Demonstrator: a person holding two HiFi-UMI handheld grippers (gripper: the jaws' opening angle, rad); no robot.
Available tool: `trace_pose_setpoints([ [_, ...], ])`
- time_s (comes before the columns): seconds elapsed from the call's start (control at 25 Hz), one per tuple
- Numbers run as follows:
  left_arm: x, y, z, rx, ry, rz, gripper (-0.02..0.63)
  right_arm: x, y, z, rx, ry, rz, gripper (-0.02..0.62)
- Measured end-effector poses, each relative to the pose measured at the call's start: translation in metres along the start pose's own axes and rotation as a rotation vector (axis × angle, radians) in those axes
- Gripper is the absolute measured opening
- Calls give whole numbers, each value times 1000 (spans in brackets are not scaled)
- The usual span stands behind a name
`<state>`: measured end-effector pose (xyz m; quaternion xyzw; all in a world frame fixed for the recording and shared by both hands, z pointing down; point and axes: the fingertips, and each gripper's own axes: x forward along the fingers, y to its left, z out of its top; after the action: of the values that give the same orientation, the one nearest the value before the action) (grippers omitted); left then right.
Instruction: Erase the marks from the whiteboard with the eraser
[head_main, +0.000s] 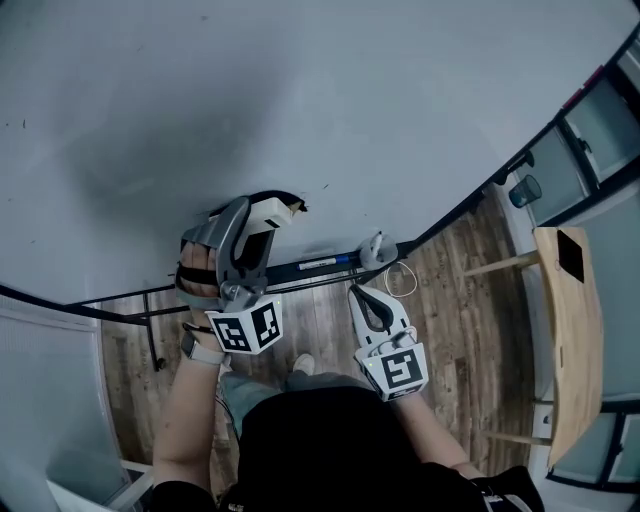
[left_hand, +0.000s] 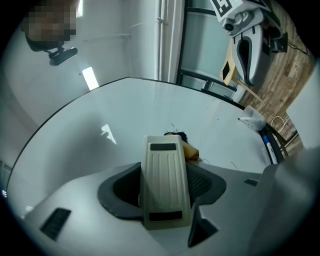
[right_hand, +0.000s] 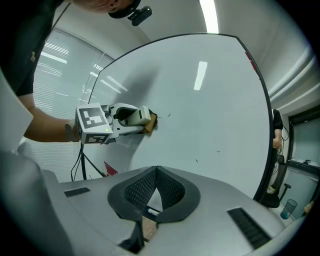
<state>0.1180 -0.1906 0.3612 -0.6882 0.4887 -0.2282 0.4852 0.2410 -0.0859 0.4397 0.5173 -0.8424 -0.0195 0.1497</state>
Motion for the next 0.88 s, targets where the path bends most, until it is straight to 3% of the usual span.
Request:
trace_pose_setpoints([
  [0.24,-31,23,-54,-69,98,38,264,14,14,5,-24,-4,63,28],
  [0.4,-44,32,-77,-158,148,68,264,19,17,5,-26,-25,97,28],
  [0.68,-37,41,-64,-369,159,161,264,19,7,0,-18,-25,88,28],
  [0.88,-19,40,-34,-381,136,198,262,13,-11,-4,7,-11,47,28],
])
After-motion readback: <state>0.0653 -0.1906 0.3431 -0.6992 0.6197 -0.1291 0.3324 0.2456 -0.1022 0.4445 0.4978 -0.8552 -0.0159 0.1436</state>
